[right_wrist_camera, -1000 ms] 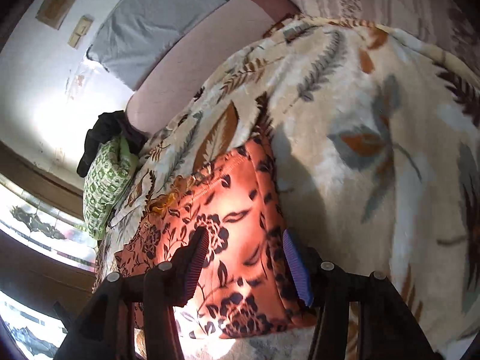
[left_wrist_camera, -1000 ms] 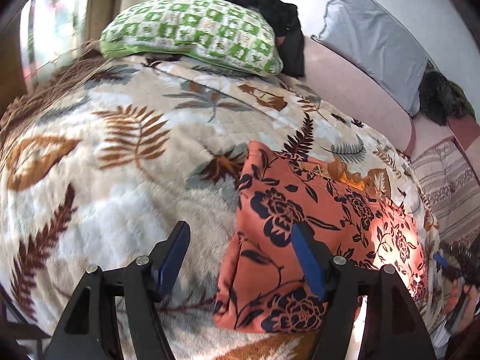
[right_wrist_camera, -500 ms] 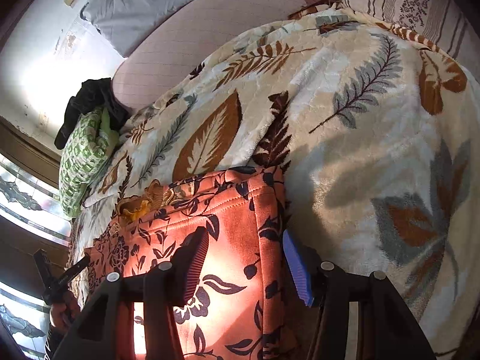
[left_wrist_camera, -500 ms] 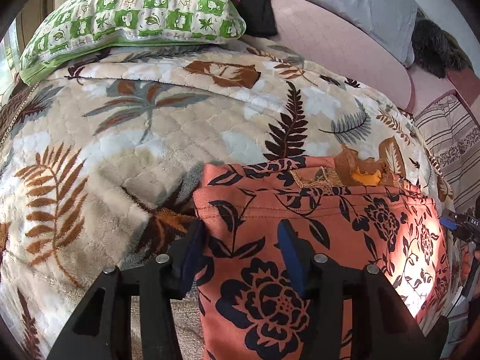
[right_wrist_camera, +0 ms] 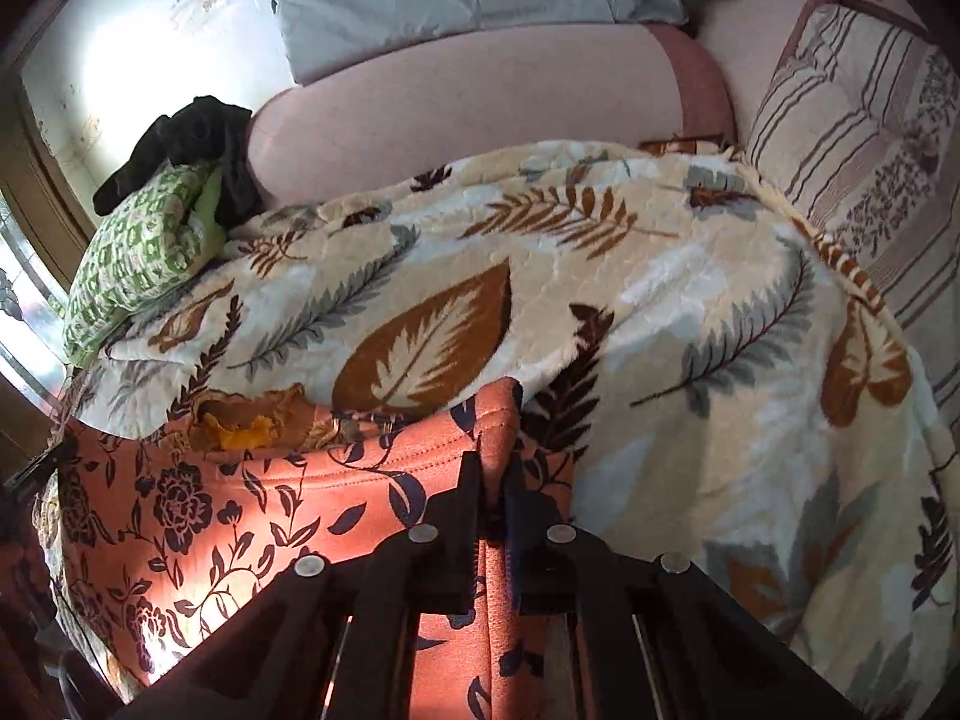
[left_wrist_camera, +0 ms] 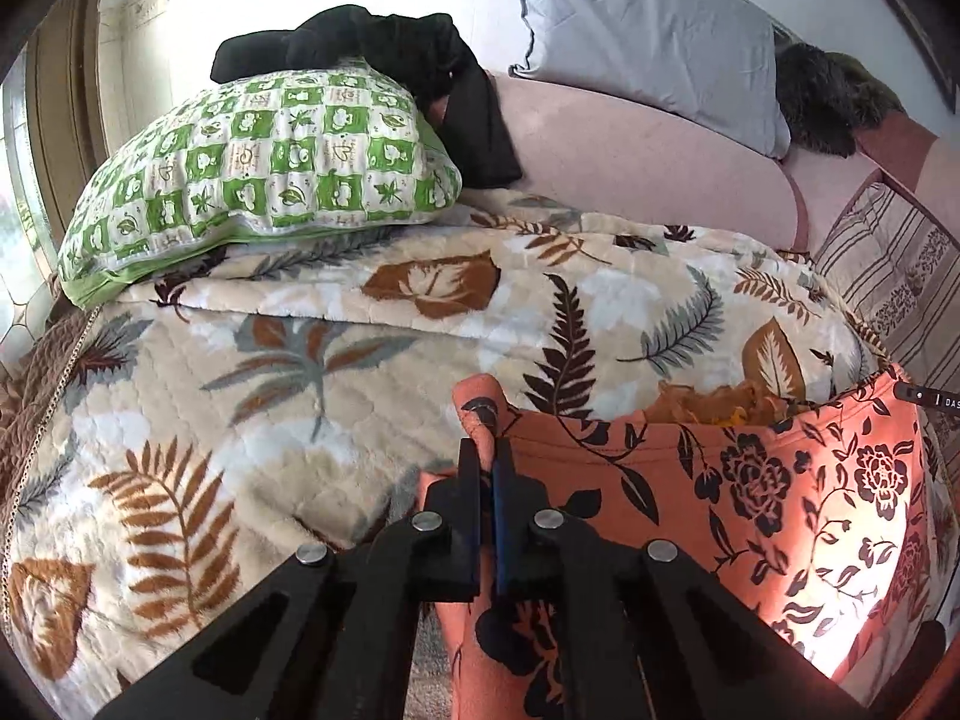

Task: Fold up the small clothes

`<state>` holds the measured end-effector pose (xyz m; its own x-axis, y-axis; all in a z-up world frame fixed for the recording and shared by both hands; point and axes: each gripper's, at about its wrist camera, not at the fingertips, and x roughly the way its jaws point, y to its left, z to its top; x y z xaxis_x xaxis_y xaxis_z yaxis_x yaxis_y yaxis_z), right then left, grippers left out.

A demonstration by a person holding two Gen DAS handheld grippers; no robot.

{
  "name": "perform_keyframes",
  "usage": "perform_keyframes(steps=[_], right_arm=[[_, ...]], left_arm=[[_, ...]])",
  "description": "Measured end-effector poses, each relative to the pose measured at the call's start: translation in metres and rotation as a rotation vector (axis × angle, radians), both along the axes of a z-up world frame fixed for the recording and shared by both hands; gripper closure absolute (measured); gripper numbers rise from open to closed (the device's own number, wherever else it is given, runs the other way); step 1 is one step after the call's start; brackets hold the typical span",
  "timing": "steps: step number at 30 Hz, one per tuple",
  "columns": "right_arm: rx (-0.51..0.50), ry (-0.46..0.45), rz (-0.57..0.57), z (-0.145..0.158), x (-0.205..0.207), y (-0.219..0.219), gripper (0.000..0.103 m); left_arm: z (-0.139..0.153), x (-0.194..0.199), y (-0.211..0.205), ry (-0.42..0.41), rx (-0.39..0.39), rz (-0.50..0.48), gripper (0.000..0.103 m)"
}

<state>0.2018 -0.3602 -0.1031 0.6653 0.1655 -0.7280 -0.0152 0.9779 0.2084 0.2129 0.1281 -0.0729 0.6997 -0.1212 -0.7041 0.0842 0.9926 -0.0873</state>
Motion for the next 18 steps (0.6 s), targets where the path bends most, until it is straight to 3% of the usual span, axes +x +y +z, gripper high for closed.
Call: perform_keyframes(steps=[3,5,6,9,11,12,13,14,18], right_arm=[[0.02,0.026,-0.028,-0.015,0.022,-0.005,0.092],[0.05,0.143,-0.019,-0.05,0.042,-0.006,0.091],[0.048,0.195,-0.033,-0.066,0.046,-0.008,0.088],[0.094,0.115,-0.094,-0.06,0.02,-0.016,0.084],[0.108,0.039,-0.133,-0.039,-0.007,-0.023,0.073],[0.124,0.003,-0.141,-0.028,-0.023,-0.025,0.06],[0.165,-0.023,-0.135,-0.017,-0.039,-0.027,0.041],[0.23,-0.044,-0.119,-0.008,-0.056,-0.027,0.034],[0.515,-0.055,0.064,0.009,-0.112,-0.002,0.027]], left_arm=[[-0.041,0.034,0.001,0.107,0.05,0.046,0.096],[-0.076,0.047,0.001,0.222,0.097,0.088,0.09],[-0.073,0.042,0.002,0.187,0.099,0.095,0.089],[-0.039,0.017,0.007,0.096,0.051,0.101,0.072],[-0.009,-0.01,0.009,0.016,0.031,0.102,0.055],[0.004,-0.025,0.008,-0.018,0.016,0.096,0.052],[0.015,-0.042,0.008,-0.038,-0.005,0.077,0.047],[0.024,-0.058,0.005,-0.046,-0.028,0.051,0.044],[0.024,-0.127,-0.016,-0.031,-0.115,-0.055,0.04]])
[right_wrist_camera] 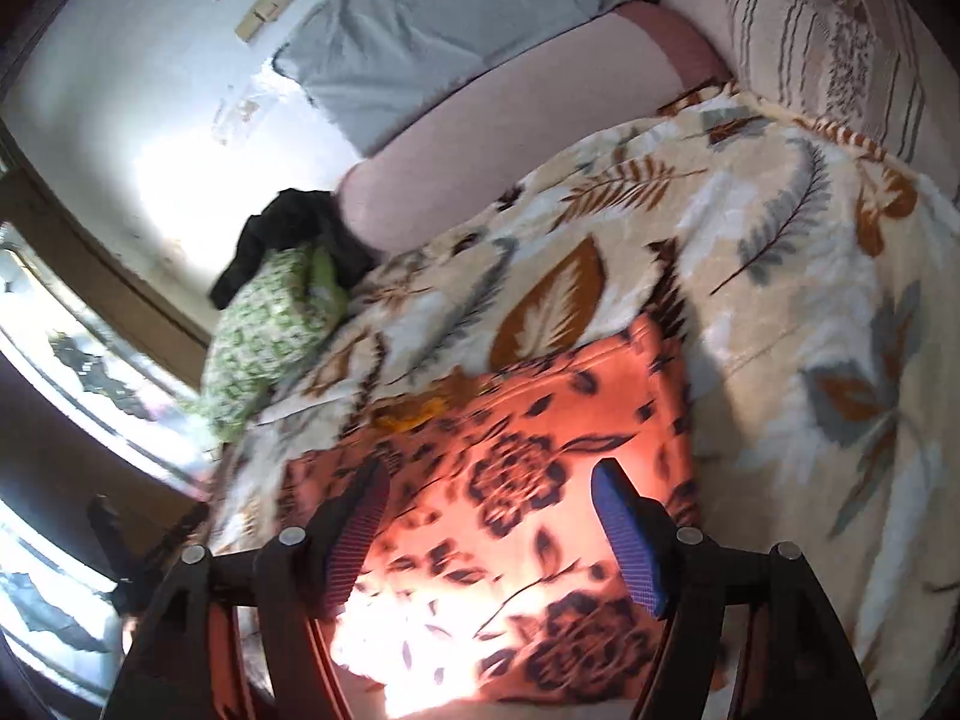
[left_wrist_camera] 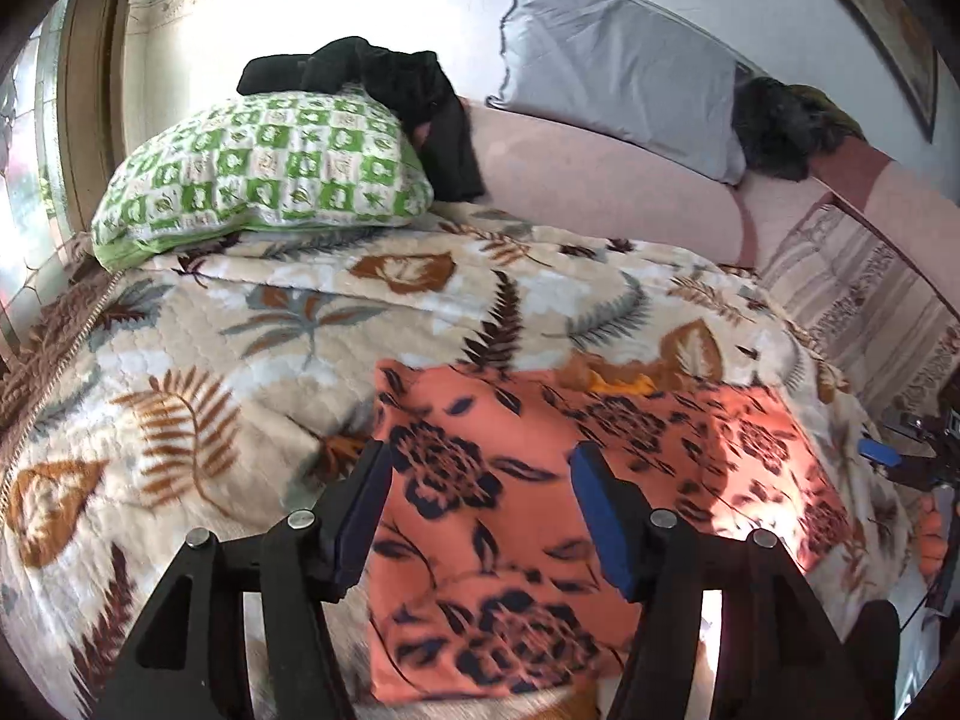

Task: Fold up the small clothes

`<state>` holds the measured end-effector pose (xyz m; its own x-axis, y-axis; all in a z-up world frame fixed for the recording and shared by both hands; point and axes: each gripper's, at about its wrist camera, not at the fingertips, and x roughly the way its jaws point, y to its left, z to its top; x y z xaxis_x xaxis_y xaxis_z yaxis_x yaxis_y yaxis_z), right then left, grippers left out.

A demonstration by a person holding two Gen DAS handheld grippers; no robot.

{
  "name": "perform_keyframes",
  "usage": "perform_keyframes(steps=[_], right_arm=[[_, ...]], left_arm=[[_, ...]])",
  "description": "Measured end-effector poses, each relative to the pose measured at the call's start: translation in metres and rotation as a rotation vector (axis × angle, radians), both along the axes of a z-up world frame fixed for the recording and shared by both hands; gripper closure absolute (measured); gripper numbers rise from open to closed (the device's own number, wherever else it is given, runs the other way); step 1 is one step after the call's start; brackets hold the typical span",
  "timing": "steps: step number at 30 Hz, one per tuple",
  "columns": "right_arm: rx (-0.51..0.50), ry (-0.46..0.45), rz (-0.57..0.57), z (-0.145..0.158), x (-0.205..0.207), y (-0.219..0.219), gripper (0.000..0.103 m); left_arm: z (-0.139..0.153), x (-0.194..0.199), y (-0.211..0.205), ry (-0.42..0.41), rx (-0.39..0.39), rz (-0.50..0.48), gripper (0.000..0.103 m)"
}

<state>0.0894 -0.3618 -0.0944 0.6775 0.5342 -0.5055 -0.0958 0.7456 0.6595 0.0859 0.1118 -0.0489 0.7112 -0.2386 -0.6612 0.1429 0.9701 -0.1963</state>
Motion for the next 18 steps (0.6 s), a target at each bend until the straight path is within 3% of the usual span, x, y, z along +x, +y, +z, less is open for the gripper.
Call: perform_keyframes(steps=[2,3,5,6,7,8,9,11,12,15,18], right_arm=[[0.152,0.019,0.1,-0.016,-0.016,0.019,0.026],[0.174,0.032,0.126,-0.029,-0.02,0.025,0.026],[0.115,0.107,0.078,-0.067,-0.018,0.025,0.026],[0.088,0.209,0.018,-0.095,-0.015,0.018,0.026],[0.134,0.28,-0.031,-0.119,-0.015,0.006,0.04],[0.207,0.264,-0.07,-0.123,-0.023,-0.004,0.042],[0.228,0.263,-0.087,-0.117,-0.027,-0.009,0.04],[0.139,0.211,-0.102,-0.091,-0.038,-0.009,0.028],[0.118,0.177,-0.087,-0.079,-0.042,-0.007,0.027],[0.157,0.126,-0.036,-0.059,-0.043,-0.004,0.026],[0.166,0.112,0.001,-0.057,-0.036,0.001,0.026]], left_arm=[[-0.02,-0.022,-0.013,0.032,-0.009,-0.033,0.04],[-0.037,-0.026,-0.015,0.081,-0.006,-0.017,0.04],[-0.089,-0.019,-0.013,0.28,0.049,0.051,0.043],[-0.109,-0.017,-0.006,0.349,0.064,0.088,0.051],[-0.106,-0.023,-0.002,0.3,0.049,0.086,0.054],[-0.096,-0.028,-0.003,0.284,0.074,0.097,0.056],[-0.087,-0.033,-0.004,0.268,0.098,0.11,0.056],[-0.067,-0.04,-0.009,0.197,0.145,0.114,0.056],[-0.057,-0.042,-0.012,0.167,0.161,0.108,0.056],[-0.037,-0.043,-0.019,0.099,0.115,0.072,0.048],[-0.03,-0.034,-0.027,0.074,0.101,0.049,0.041]])
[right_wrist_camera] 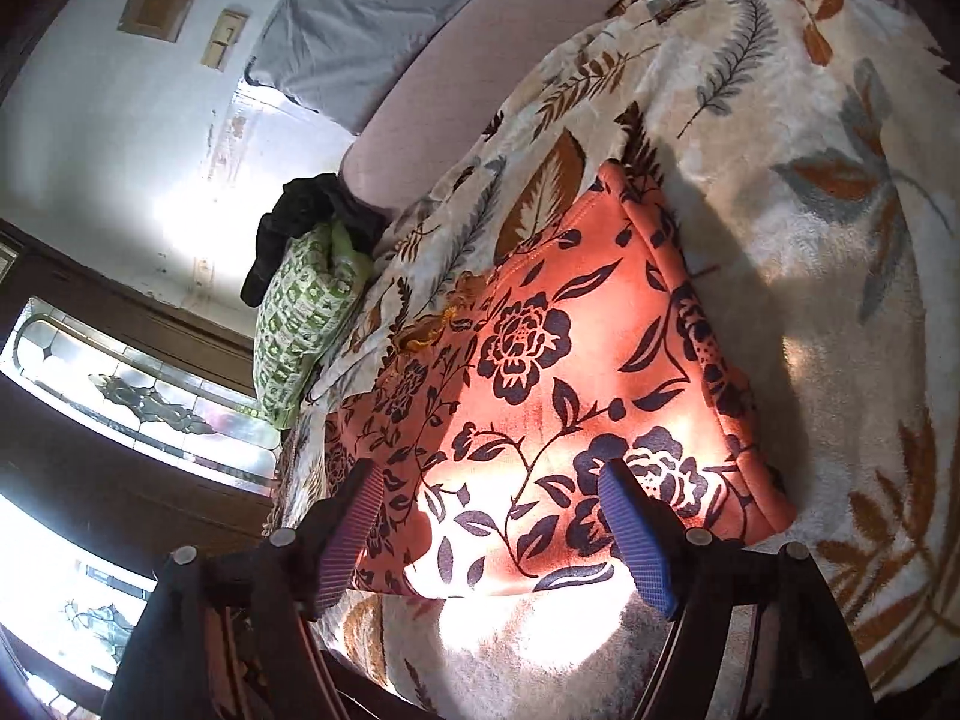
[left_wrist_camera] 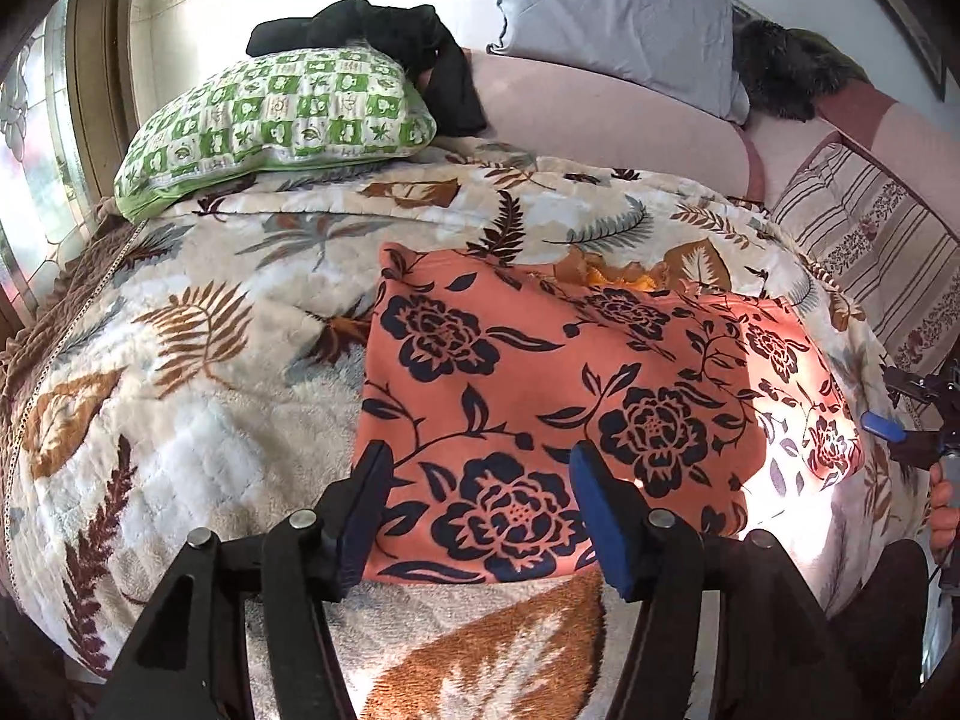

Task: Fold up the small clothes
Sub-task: 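Press and smooth the folded blouse flat with both tools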

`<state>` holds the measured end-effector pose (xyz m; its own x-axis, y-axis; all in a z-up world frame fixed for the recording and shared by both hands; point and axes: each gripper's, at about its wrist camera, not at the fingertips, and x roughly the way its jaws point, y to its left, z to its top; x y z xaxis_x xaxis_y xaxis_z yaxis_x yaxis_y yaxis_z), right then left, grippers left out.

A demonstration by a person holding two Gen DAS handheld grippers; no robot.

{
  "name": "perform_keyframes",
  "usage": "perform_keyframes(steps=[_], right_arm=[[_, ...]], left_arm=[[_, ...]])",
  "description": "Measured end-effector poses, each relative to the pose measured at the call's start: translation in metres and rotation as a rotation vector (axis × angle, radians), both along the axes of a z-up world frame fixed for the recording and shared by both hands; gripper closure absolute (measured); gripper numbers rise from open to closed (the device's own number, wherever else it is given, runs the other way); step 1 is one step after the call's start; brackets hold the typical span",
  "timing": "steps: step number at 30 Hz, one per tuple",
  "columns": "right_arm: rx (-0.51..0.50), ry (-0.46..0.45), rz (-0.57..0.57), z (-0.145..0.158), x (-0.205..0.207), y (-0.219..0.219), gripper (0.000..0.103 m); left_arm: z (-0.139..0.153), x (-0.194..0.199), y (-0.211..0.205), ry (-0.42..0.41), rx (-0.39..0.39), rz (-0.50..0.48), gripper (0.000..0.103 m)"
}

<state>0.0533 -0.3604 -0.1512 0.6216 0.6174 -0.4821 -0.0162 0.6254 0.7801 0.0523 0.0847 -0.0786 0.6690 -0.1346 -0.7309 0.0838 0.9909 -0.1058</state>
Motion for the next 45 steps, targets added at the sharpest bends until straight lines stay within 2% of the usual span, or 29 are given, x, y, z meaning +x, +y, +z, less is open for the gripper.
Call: perform_keyframes(steps=[2,6,8,12,14,16,17,18,20,22,24,28,31,33,34,35,36,37,38,39,41,45], right_arm=[[0.007,0.04,0.006,-0.006,0.011,0.002,0.026],[0.06,0.024,0.056,0.003,0.039,0.007,0.026],[0.084,0.021,0.098,0.008,0.061,0.012,0.026],[0.146,0.073,0.201,0.002,0.114,0.027,0.026],[0.14,0.121,0.218,-0.01,0.137,0.029,0.026],[0.022,0.181,0.157,-0.028,0.159,0.018,0.026],[-0.01,0.202,0.105,-0.038,0.168,0.007,0.029],[0.038,0.2,0.074,-0.046,0.174,-0.006,0.037],[0.065,0.189,-0.021,-0.043,0.175,-0.026,0.038],[-0.011,0.153,-0.051,-0.027,0.171,-0.034,0.035],[-0.002,0.15,-0.031,-0.02,0.158,-0.035,0.034],[0.006,0.057,0.028,0.007,0.099,-0.023,0.03],[0.074,0.003,0.072,0.015,0.049,-0.007,0.023],[0.102,-0.007,0.093,0.007,0.028,0.003,0.022],[0.099,0.011,0.088,-0.002,0.022,0.006,0.021],[0.086,0.053,0.068,-0.014,0.02,0.006,0.021],[0.064,0.121,0.021,-0.029,0.02,0.003,0.021],[0.043,0.208,-0.041,-0.045,0.018,-0.005,0.021],[0.08,0.231,-0.075,-0.052,0.016,-0.012,0.022],[0.12,0.213,-0.092,-0.05,0.012,-0.016,0.021],[0.102,0.149,-0.091,-0.03,0.004,-0.017,0.021],[0.121,0.043,-0.005,0.002,-0.006,-0.003,0.021]], left_arm=[[0.002,0.01,-0.009,0.005,-0.02,-0.026,0.041],[0.009,0.038,-0.029,-0.002,-0.069,-0.074,0.04],[0.006,0.062,-0.036,0.027,-0.124,-0.098,0.039],[-0.009,0.109,-0.053,0.068,-0.146,-0.145,0.039],[-0.035,0.137,-0.057,0.127,-0.053,-0.101,0.039],[-0.064,0.165,-0.048,0.18,0.087,0.008,0.038],[-0.072,0.173,-0.042,0.185,0.1,0.026,0.036],[-0.071,0.175,-0.037,0.165,0.078,0.031,0.036],[-0.063,0.173,-0.037,0.144,0.094,0.035,0.036],[-0.052,0.162,-0.036,0.119,0.116,0.048,0.036],[-0.037,0.144,-0.032,0.089,0.082,0.04,0.036],[-0.014,0.092,-0.022,0.042,0.031,0.026,0.035],[-0.013,0.054,-0.009,0.024,-0.005,0.045,0.026],[-0.031,0.045,-0.003,0.065,0.059,0.094,0.026],[-0.046,0.046,0.002,0.131,0.096,0.134,0.026],[-0.064,0.049,0.008,0.215,0.109,0.159,0.025],[-0.072,0.046,0.017,0.253,0.077,0.184,0.024],[-0.068,0.038,0.027,0.237,0.024,0.219,0.024],[-0.061,0.031,0.033,0.223,0.014,0.254,0.024],[-0.052,0.025,0.037,0.199,0.019,0.269,0.025],[-0.036,0.013,0.04,0.142,0.011,0.256,0.025],[-0.016,-0.003,0.034,0.079,-0.045,0.206,0.025]])
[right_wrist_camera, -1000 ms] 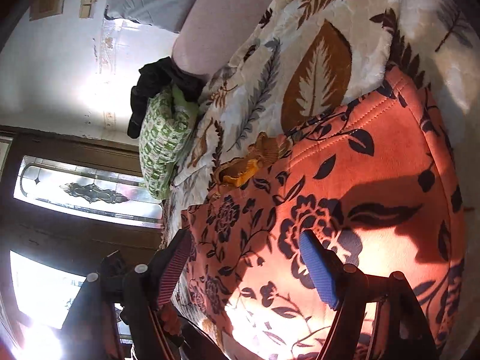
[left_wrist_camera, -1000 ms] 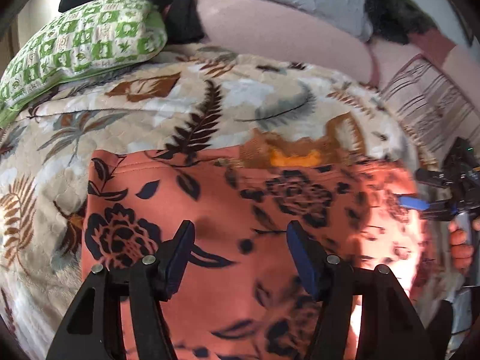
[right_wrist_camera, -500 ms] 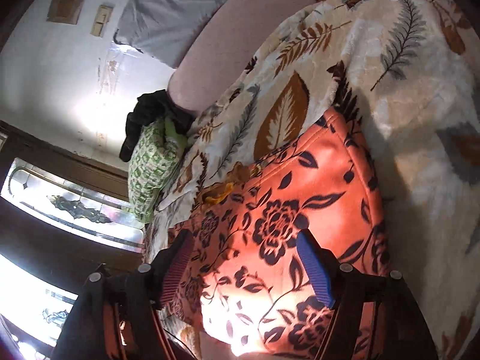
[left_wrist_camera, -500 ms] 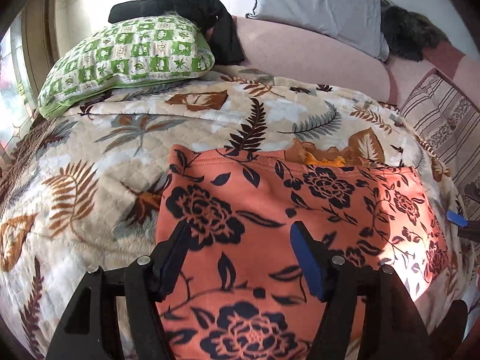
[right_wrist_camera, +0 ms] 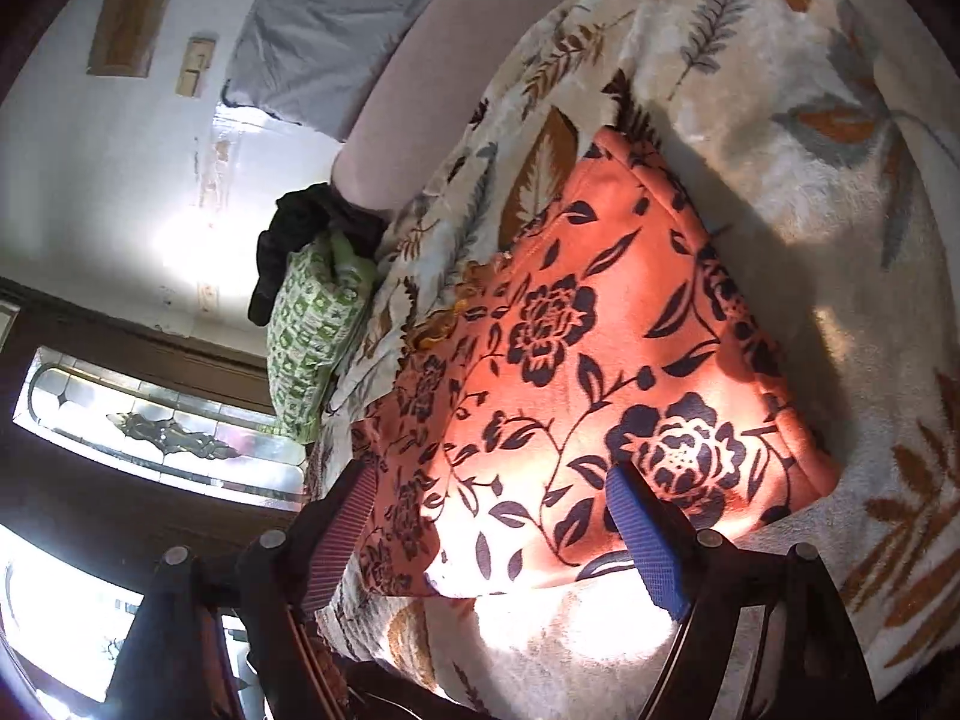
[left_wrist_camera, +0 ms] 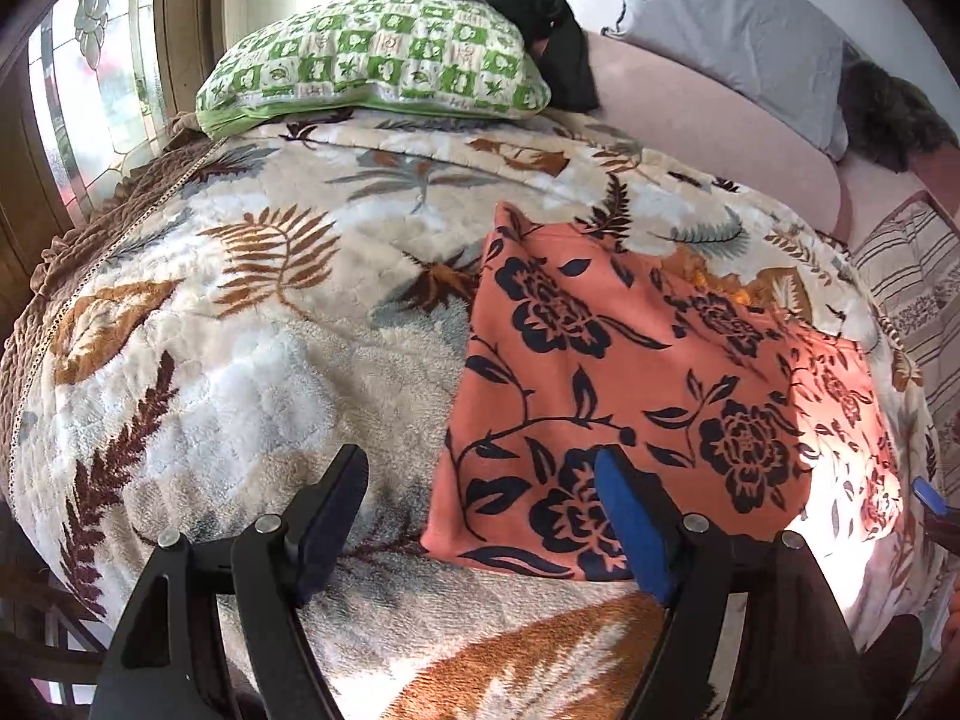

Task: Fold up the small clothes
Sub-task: 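Press and smooth the folded blouse flat with both tools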

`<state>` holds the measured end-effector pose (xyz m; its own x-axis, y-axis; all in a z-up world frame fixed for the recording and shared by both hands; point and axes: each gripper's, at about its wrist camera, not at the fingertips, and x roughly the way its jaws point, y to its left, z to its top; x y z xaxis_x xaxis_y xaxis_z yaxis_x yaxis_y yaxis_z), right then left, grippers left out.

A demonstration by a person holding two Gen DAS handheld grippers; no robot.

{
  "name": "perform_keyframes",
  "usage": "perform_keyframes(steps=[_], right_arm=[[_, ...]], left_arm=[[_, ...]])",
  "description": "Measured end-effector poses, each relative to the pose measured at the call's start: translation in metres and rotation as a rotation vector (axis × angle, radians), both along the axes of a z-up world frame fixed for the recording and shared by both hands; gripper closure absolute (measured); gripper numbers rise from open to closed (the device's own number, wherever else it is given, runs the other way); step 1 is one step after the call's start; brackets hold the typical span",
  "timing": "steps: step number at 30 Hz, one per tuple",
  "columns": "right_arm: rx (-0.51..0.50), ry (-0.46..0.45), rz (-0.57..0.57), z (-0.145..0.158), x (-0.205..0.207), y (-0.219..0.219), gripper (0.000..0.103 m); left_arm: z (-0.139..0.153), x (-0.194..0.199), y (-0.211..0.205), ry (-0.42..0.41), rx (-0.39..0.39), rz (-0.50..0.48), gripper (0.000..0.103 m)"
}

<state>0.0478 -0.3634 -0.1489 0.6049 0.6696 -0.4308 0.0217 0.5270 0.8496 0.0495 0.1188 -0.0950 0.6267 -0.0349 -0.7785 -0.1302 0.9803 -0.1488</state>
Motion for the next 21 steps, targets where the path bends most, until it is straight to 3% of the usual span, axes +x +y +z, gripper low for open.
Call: perform_keyframes(steps=[2,4,7,8,9,11,16,19,21], right_arm=[[0.026,-0.033,0.043,0.002,0.0,0.01,0.021],[0.031,-0.015,0.051,-0.015,0.004,0.011,0.021],[-0.011,0.172,-0.078,-0.063,0.014,-0.011,0.022],[0.081,0.166,-0.105,-0.068,0.01,-0.02,0.023],[0.103,0.16,-0.117,-0.063,0.007,-0.025,0.022],[0.039,0.093,-0.088,-0.037,0.009,-0.023,0.021],[0.067,0.004,0.065,0.0,0.052,0.006,0.021],[0.079,0.058,0.121,-0.013,0.092,0.026,0.021],[0.037,0.133,0.121,-0.033,0.119,0.027,0.021]], left_arm=[[-0.002,-0.003,-0.008,-0.019,-0.006,-0.042,0.024],[-0.016,0.001,-0.015,0.011,0.023,-0.076,0.024],[-0.054,0.013,-0.014,0.158,0.06,-0.047,0.024],[-0.055,0.009,-0.01,0.158,0.033,-0.03,0.024],[-0.05,0.004,-0.007,0.123,0.005,-0.013,0.024],[-0.04,0.003,-0.008,0.104,0.004,-0.004,0.024],[-0.008,0.017,-0.038,0.021,-0.003,-0.096,0.024],[-0.004,0.036,-0.063,0.006,-0.009,-0.158,0.024],[-0.011,0.054,-0.081,0.025,0.001,-0.186,0.024]])
